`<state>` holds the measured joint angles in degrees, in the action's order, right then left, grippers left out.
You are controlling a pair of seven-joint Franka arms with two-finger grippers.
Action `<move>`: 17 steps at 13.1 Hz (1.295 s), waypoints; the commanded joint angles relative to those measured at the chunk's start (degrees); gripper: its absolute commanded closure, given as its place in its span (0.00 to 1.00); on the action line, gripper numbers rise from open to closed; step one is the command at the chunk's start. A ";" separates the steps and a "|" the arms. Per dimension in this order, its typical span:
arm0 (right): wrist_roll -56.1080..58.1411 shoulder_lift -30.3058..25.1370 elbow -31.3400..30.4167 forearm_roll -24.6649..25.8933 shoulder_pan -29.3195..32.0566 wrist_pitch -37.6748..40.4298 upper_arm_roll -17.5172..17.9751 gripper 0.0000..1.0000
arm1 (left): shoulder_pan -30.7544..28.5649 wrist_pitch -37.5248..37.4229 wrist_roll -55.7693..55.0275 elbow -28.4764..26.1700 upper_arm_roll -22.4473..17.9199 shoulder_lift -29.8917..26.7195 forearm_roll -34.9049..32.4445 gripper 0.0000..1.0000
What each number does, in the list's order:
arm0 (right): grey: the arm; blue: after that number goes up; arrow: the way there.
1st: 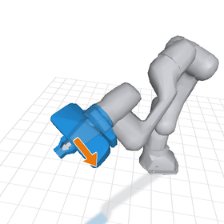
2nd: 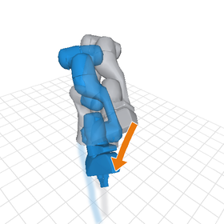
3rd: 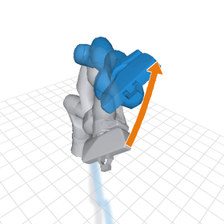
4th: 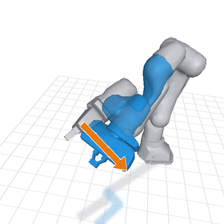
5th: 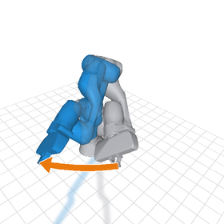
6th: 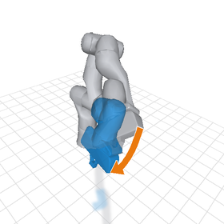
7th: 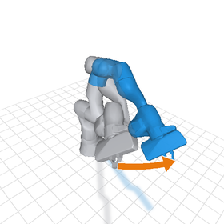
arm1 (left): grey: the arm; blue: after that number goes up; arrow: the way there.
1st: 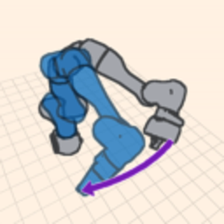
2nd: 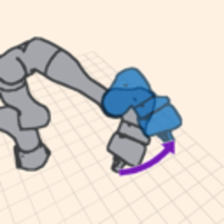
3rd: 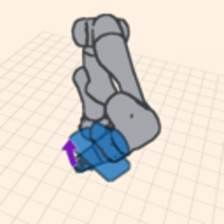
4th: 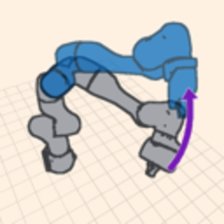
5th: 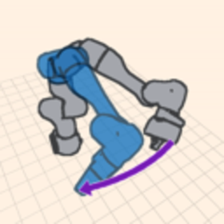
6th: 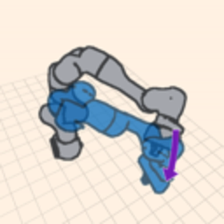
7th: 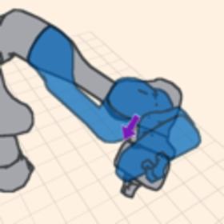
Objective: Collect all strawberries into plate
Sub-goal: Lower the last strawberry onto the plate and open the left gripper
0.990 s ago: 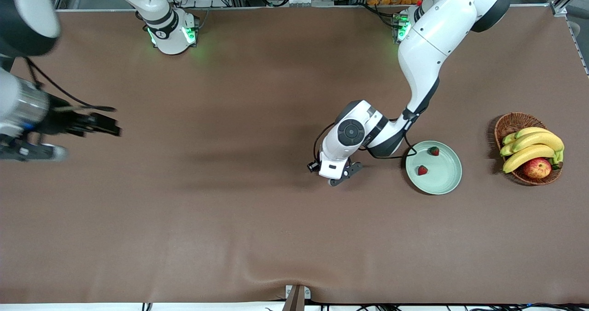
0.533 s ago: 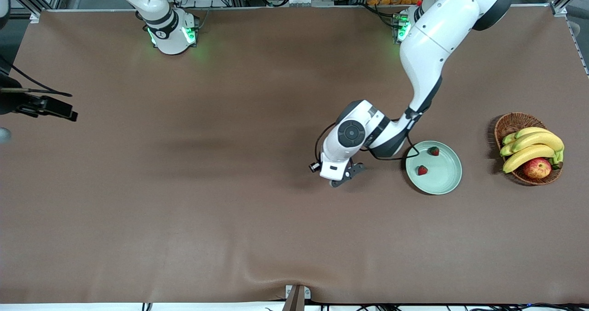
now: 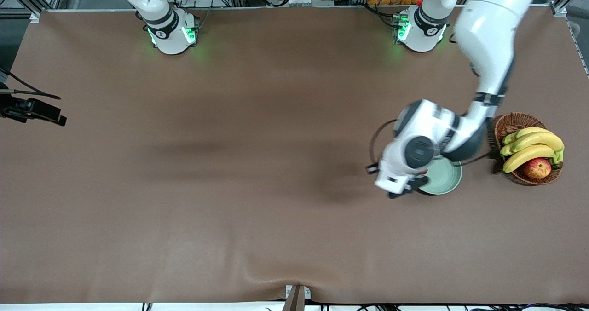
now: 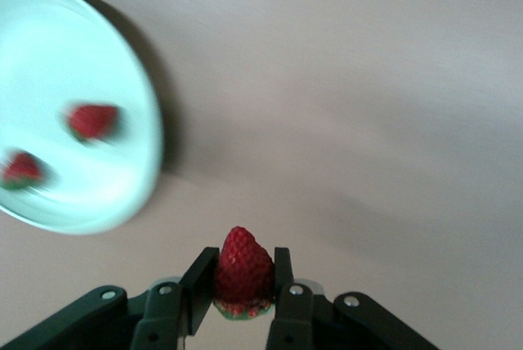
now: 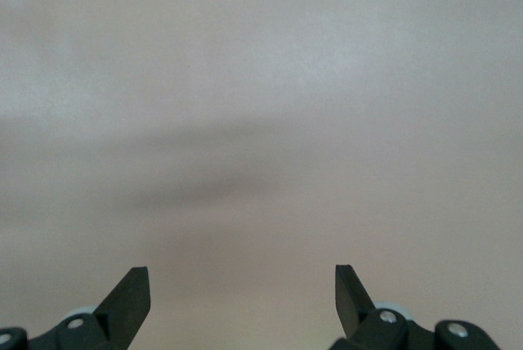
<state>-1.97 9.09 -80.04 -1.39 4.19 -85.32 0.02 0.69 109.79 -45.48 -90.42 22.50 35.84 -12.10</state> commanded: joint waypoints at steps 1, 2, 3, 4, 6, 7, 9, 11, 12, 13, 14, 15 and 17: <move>0.74 -1.71 -2.40 1.21 1.43 -1.25 1.21 0.00 | -5.85 -0.28 7.93 -4.76 0.44 -1.21 -6.14 1.00; 0.74 -1.71 -2.49 1.21 1.69 -1.25 1.21 0.00 | -7.88 0.25 8.82 -5.81 0.61 -0.86 -10.53 1.00; 0.74 -1.62 -2.49 1.21 1.70 -1.25 1.21 0.00 | -8.85 0.60 9.00 -6.17 0.61 -0.42 -12.06 1.00; 0.74 -1.54 -2.57 1.21 1.70 -1.25 1.21 0.00 | -8.95 0.78 9.27 -6.26 0.61 0.02 -12.16 1.00; 0.65 -1.45 -2.49 1.21 1.61 -1.16 1.21 0.00 | -9.13 1.13 9.71 -6.18 0.52 0.63 -12.42 0.58; 0.65 -1.45 -2.49 1.21 1.52 -1.16 1.21 0.00 | -9.56 1.65 9.88 -6.18 0.52 0.73 -12.51 0.18; 0.65 -1.45 -2.49 1.21 1.43 -1.16 1.12 0.00 | -9.74 1.57 10.06 -5.83 0.79 -0.06 -11.99 0.00; 0.47 -1.36 -2.57 1.30 1.08 -0.81 0.69 0.00 | -9.66 1.40 9.89 -5.56 1.92 -1.99 -11.46 0.00; 0.39 -1.27 -2.57 1.30 0.91 -0.81 0.60 0.00 | -9.74 1.31 9.89 -5.30 2.89 -3.56 -10.85 0.00; 0.30 -1.27 -2.49 1.30 0.56 -0.72 0.51 0.00 | -9.74 1.22 9.97 -5.04 3.07 -4.88 -10.15 0.00; 0.30 -1.27 -2.49 1.38 -0.14 -0.72 -0.19 0.00 | -9.66 0.96 9.97 -4.34 3.77 -6.46 -8.57 0.00; 0.38 -1.27 -2.49 1.39 -1.98 -0.72 -2.20 0.00 | -9.74 0.69 9.89 -3.11 4.73 -7.70 -6.99 0.00; 0.56 -1.27 -2.49 1.30 -4.19 -0.72 -4.94 0.00 | -9.74 -0.53 12.50 -1.44 5.36 -10.33 -4.88 0.00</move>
<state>-1.93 9.09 -81.18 -1.10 2.39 -85.81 -2.42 -8.69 110.98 -35.66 -92.55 27.33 28.87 -19.44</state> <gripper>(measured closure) 0.000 0.000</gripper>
